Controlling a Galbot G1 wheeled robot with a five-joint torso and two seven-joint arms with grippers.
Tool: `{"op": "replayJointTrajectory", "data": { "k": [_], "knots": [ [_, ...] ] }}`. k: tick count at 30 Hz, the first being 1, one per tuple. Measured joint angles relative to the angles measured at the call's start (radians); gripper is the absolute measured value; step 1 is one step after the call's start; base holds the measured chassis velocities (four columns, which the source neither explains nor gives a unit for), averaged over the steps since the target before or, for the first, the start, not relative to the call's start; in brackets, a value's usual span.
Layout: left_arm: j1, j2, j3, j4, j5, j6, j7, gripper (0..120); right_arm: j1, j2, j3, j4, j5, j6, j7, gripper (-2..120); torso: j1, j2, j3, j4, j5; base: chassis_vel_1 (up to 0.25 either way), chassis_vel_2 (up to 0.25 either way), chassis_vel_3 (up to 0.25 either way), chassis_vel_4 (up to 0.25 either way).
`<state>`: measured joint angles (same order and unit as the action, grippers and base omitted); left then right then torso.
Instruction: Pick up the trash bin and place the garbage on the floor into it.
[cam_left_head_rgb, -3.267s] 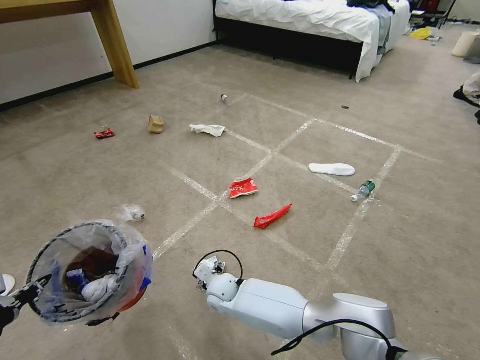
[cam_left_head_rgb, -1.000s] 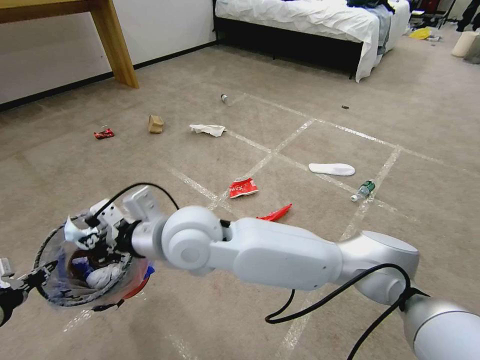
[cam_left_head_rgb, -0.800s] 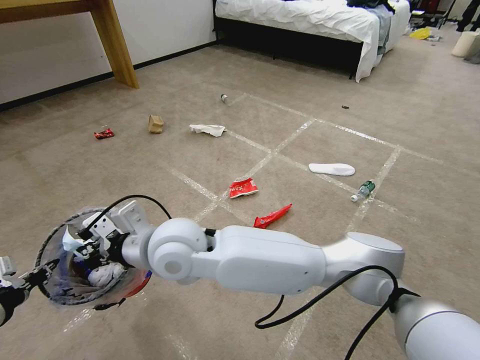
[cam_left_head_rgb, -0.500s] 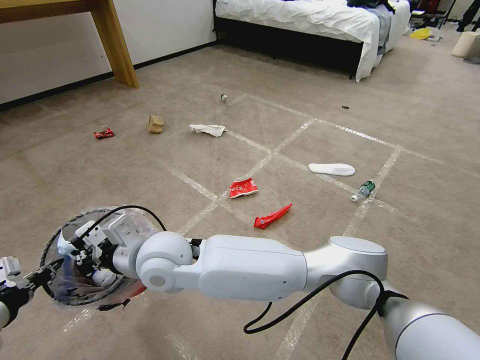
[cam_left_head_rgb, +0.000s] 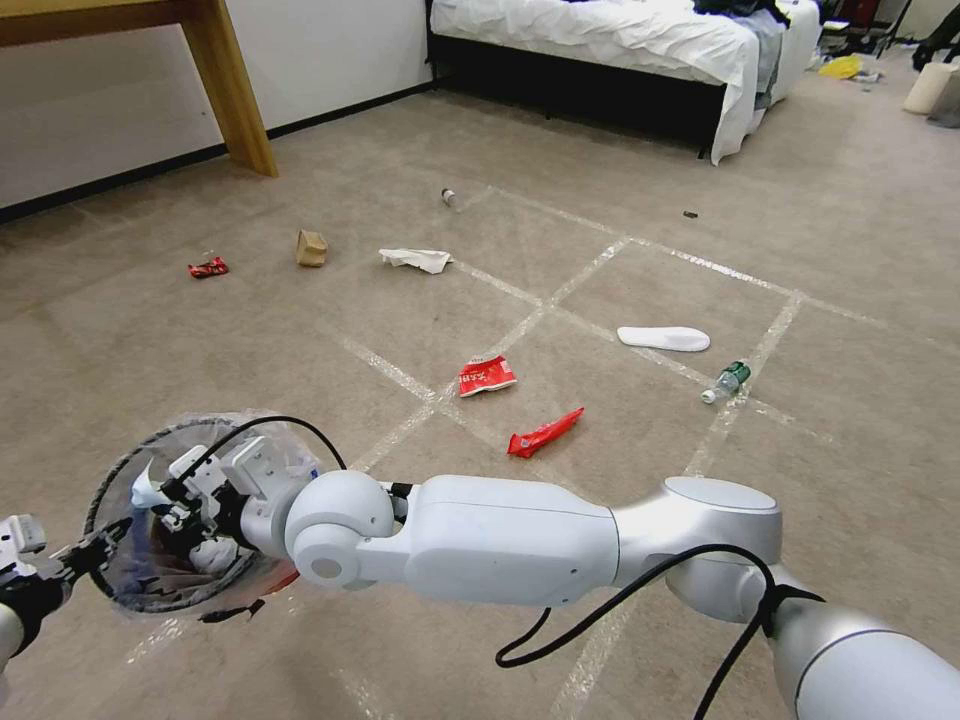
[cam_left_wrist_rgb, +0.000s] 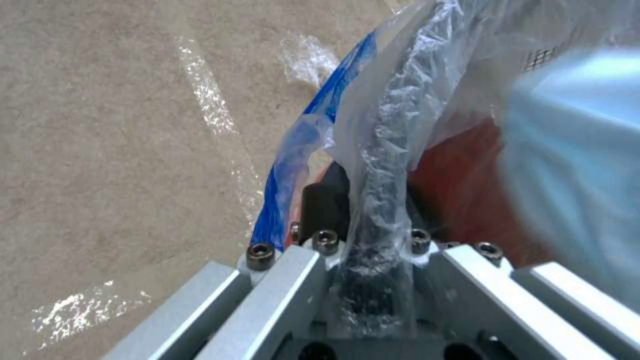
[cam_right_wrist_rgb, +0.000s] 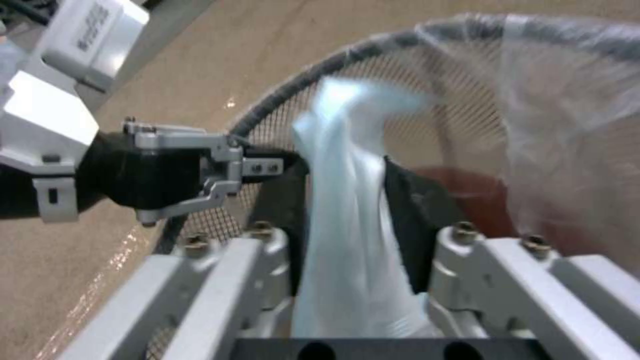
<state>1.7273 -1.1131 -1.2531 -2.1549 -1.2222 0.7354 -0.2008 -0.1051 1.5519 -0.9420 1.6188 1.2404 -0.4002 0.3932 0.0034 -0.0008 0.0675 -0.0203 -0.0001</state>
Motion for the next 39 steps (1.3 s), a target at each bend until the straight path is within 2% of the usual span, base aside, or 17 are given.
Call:
{"op": "replayJointTrajectory", "data": {
  "k": [4,6,9,11,12,14,15,18,24,26,30,31,33,34,36,37,39],
  "knots": [
    [0.003,0.000,-0.003,0.000,0.000,0.000,0.000,1,0.001,-0.001,0.004,0.002,0.001,0.000,-0.001,44,0.000,0.000,0.000,0.0000,0.0000,0.000,0.000,0.000,0.000],
    [0.003,0.000,-0.004,0.000,0.000,0.000,0.001,1,0.002,-0.001,0.008,0.004,0.001,0.001,-0.002,55,0.000,0.000,0.000,0.0000,0.0000,0.000,0.000,0.000,0.000],
    [0.003,0.000,-0.004,0.000,0.000,0.000,0.001,1,0.003,-0.002,0.011,0.006,0.001,0.001,-0.002,61,0.000,0.000,0.000,0.0000,0.0000,0.000,0.000,0.000,0.000],
    [0.000,-0.001,-0.003,0.003,0.000,0.000,0.001,1,0.003,-0.001,0.025,0.008,-0.004,0.010,-0.002,76,0.000,0.000,0.000,0.0000,0.0000,0.000,0.000,0.000,0.000],
    [0.000,-0.001,-0.003,0.003,0.000,0.000,0.001,1,0.003,-0.001,0.025,0.008,-0.004,0.010,-0.002,76,0.000,0.000,0.000,0.0000,0.0000,0.000,0.000,0.000,0.000],
    [-0.001,-0.001,-0.003,0.006,0.001,0.000,0.001,1,0.002,-0.001,0.053,0.012,-0.011,0.023,-0.005,83,0.000,0.000,0.000,0.0000,0.0000,0.000,0.000,0.000,0.000],
    [-0.001,-0.001,-0.003,0.006,0.001,0.000,0.001,1,0.002,-0.001,0.053,0.012,-0.011,0.023,-0.005,83,0.000,0.000,0.000,0.0000,0.0000,0.000,0.000,0.000,0.000],
    [-0.001,0.000,-0.006,0.008,0.001,0.000,0.001,1,-0.001,-0.005,0.123,0.020,-0.026,0.049,-0.014,97,0.000,0.000,0.000,0.0000,-0.0001,0.000,0.000,0.000,0.000],
    [0.001,0.000,-0.015,0.007,-0.001,0.000,0.001,1,-0.007,-0.033,0.235,0.026,-0.047,0.096,-0.055,100,0.000,0.000,0.000,0.0001,0.0000,0.000,0.000,0.000,0.000],
    [0.003,-0.001,-0.024,0.004,-0.004,0.000,0.002,1,-0.030,-0.086,0.351,0.047,-0.080,0.146,-0.106,100,0.000,0.000,0.000,0.0001,0.0001,0.000,0.000,0.000,0.000],
    [0.004,-0.004,-0.029,0.000,-0.005,0.000,0.003,1,-0.079,-0.149,0.502,0.101,-0.121,0.195,-0.129,100,0.000,0.000,0.000,0.0000,0.0002,0.000,0.000,0.000,0.000],
    [0.004,-0.004,-0.029,0.000,-0.005,0.000,0.003,1,-0.079,-0.149,0.502,0.101,-0.121,0.195,-0.129,100,0.000,0.000,0.000,0.0000,0.0002,0.000,0.000,0.000,0.000],
    [0.005,-0.008,-0.031,-0.005,-0.004,0.000,0.003,1,-0.132,-0.207,0.620,0.167,-0.163,0.219,-0.141,100,0.000,0.000,0.000,-0.0003,0.0003,0.000,0.000,0.000,0.000],
    [0.005,-0.008,-0.031,-0.005,-0.004,0.000,0.003,1,-0.132,-0.207,0.620,0.167,-0.163,0.219,-0.141,100,0.000,0.000,0.000,-0.0003,0.0003,0.000,0.000,0.000,0.000],
    [0.008,-0.016,-0.033,-0.011,-0.001,0.000,0.003,1,-0.192,-0.283,0.704,0.233,-0.197,0.253,-0.146,100,0.000,0.000,0.000,0.0001,0.0004,0.000,0.000,0.000,0.000],
    [0.008,-0.016,-0.033,-0.011,-0.001,0.000,0.003,1,-0.192,-0.283,0.704,0.233,-0.197,0.253,-0.146,100,0.000,0.000,0.000,0.0001,0.0004,0.000,0.000,0.000,0.000],
    [0.008,-0.027,-0.035,-0.019,0.003,0.000,0.003,1,-0.270,-0.379,0.790,0.294,-0.223,0.281,-0.144,100,0.000,0.000,0.000,0.0003,0.0003,0.000,0.000,0.000,0.000]
  ]
}}
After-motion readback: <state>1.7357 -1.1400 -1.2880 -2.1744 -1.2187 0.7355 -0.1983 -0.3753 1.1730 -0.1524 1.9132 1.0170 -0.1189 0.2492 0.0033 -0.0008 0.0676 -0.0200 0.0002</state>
